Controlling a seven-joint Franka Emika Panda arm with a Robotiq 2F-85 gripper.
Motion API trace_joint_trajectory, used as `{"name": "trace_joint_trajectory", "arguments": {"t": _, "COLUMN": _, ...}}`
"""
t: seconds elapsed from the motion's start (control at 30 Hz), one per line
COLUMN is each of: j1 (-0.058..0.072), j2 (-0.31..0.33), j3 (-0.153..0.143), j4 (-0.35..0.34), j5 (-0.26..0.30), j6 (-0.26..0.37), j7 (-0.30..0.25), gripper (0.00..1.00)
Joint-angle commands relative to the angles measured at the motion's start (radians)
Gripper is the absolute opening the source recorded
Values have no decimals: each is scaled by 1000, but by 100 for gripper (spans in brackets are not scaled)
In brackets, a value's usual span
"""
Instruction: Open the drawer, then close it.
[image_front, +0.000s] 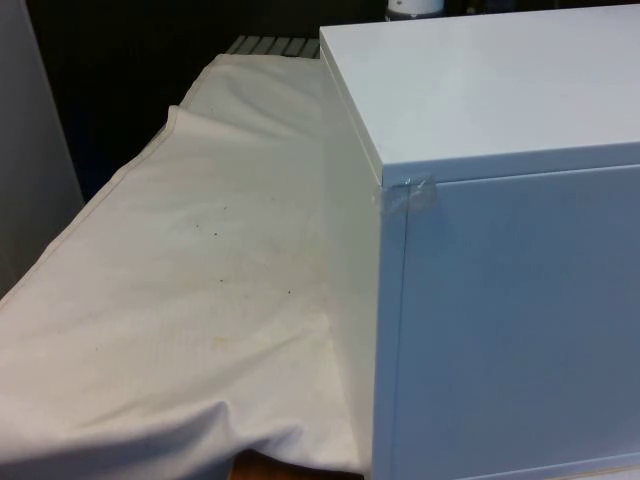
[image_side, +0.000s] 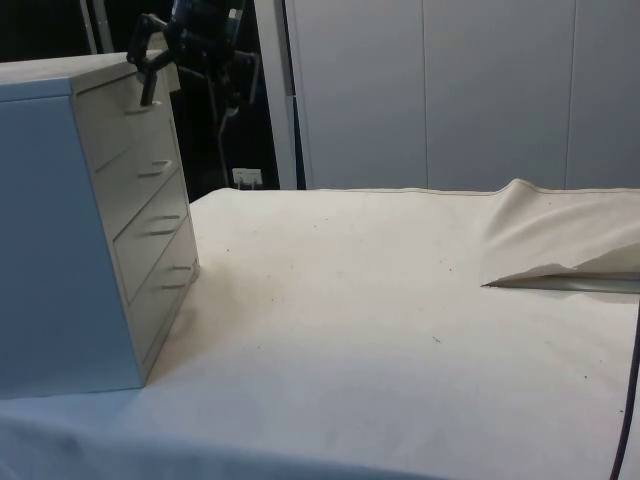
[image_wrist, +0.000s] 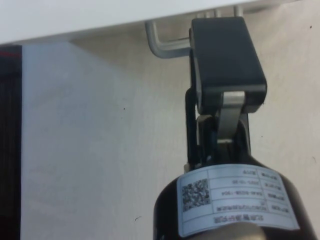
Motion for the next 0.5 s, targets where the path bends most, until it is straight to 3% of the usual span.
{"name": "trace_joint_trajectory", "arguments": {"t": 0.0, "j1": 0, "j2": 0, "j3": -1, "j4": 1, "j5": -2, "j6": 4, "j7": 5, "gripper": 100}}
{"name": "trace_joint_trajectory", "arguments": {"t": 0.17, "j1": 0, "j2": 0, "j3": -1, "j4": 1, "j5": -1, "j6": 1, "j7": 2, "gripper": 99}}
{"name": "trace_joint_trajectory", "arguments": {"t": 0.47, "j1": 0, "j2": 0, "j3": 0, "j4": 11, "j5": -1, "j6": 0, "j7": -2, "gripper": 48}}
